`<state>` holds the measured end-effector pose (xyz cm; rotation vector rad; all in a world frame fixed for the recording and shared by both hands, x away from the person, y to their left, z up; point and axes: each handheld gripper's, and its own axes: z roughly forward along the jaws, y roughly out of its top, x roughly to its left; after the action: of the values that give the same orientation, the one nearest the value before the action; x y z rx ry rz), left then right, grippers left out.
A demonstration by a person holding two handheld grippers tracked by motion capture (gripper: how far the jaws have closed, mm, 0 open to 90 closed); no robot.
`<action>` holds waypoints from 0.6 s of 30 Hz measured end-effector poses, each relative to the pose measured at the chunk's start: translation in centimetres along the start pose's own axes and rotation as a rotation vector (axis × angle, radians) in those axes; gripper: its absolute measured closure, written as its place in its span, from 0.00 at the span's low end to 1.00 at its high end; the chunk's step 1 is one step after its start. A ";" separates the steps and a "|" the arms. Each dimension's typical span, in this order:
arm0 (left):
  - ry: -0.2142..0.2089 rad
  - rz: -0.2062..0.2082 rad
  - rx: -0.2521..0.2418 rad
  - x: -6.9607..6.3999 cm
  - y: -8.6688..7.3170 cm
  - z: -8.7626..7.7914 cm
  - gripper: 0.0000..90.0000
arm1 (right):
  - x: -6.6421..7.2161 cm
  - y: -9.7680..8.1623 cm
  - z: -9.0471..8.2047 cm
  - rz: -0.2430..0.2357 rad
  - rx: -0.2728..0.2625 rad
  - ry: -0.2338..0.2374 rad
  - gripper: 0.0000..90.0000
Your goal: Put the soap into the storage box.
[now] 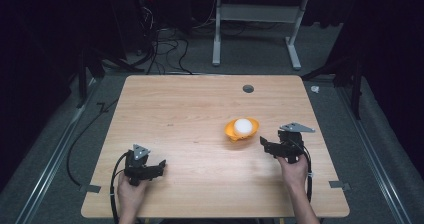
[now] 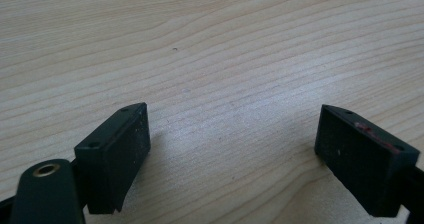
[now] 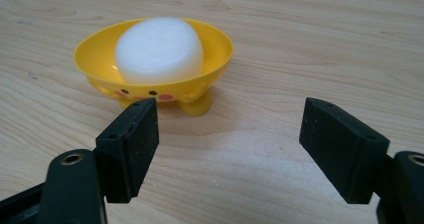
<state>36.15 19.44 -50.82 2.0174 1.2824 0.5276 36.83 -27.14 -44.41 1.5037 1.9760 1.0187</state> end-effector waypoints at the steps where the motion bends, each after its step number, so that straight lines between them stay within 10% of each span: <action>1: 0.000 0.000 0.000 0.0 0.0 0.0 0.17 | 0.0 -0.1 0.0 -0.004 -0.004 0.001 0.27; 18: 0.000 0.000 0.000 0.0 0.0 0.0 0.17 | 1.0 -1.3 0.0 -0.015 0.010 0.016 0.27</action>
<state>36.15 19.44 -50.82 2.0173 1.2821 0.5273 35.72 -26.38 -45.31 1.4886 2.0024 1.0193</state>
